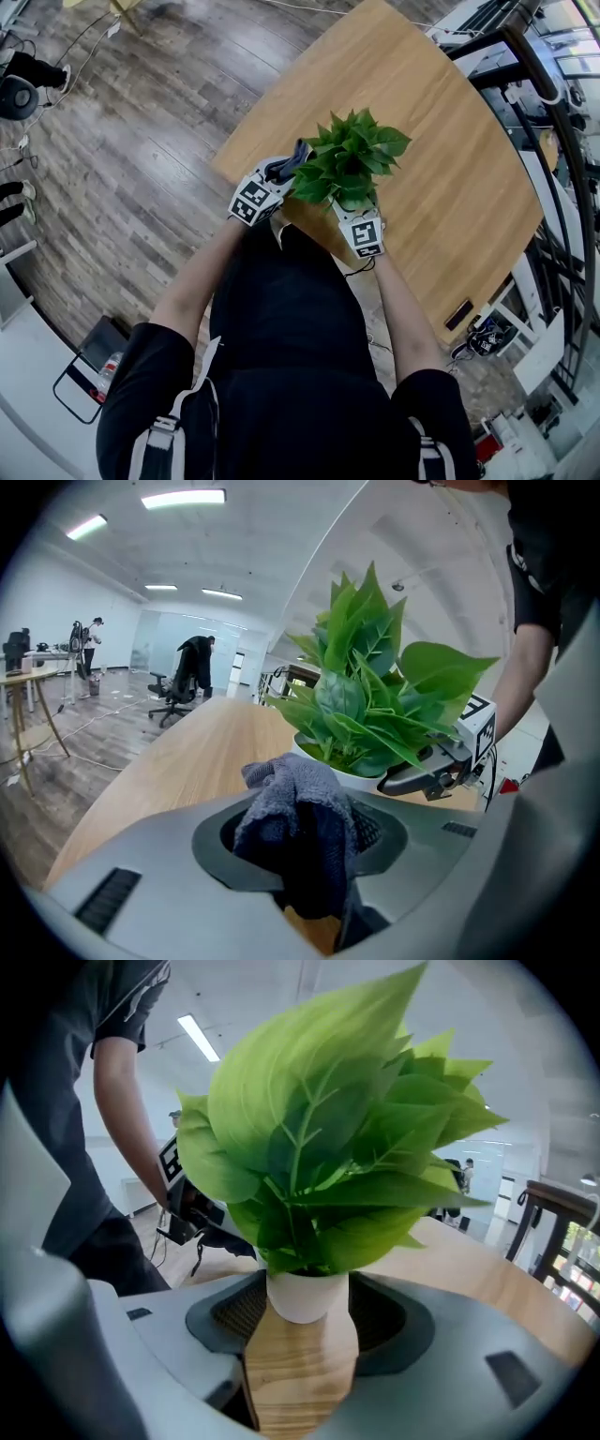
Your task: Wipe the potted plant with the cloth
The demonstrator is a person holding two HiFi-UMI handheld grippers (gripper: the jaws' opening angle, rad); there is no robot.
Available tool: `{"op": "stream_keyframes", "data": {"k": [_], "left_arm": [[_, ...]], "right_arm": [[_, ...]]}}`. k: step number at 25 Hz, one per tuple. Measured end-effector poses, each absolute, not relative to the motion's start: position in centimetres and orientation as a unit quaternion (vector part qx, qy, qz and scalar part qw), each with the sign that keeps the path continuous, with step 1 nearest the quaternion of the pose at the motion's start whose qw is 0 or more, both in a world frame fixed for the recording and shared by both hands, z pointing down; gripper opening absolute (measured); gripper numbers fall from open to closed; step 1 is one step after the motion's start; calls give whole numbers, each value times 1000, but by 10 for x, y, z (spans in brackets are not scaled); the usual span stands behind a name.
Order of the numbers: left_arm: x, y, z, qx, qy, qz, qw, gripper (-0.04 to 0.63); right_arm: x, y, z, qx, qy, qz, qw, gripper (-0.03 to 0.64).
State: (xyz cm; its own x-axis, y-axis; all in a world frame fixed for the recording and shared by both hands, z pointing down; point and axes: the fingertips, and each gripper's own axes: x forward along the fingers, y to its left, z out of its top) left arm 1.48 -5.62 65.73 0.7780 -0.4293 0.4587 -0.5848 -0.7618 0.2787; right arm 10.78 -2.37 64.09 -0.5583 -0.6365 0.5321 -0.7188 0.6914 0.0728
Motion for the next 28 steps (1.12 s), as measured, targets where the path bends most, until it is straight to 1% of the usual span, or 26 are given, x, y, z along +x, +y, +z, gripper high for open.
{"op": "stream_keyframes", "data": {"k": [4, 14, 21, 25, 28], "left_arm": [[17, -57, 655, 921, -275, 184, 204, 152], [19, -19, 648, 929, -243, 176, 218, 152], [2, -44, 646, 918, -290, 165, 214, 152], [-5, -54, 647, 917, -300, 168, 202, 152], [-5, -60, 649, 917, -296, 172, 204, 152]], "right_arm": [[101, -27, 643, 382, -880, 84, 269, 255], [99, -26, 645, 400, -873, 88, 265, 253], [78, 9, 648, 345, -893, 84, 276, 254], [98, -5, 655, 393, -868, 101, 285, 255], [98, -23, 647, 389, -870, 68, 295, 255]]}}
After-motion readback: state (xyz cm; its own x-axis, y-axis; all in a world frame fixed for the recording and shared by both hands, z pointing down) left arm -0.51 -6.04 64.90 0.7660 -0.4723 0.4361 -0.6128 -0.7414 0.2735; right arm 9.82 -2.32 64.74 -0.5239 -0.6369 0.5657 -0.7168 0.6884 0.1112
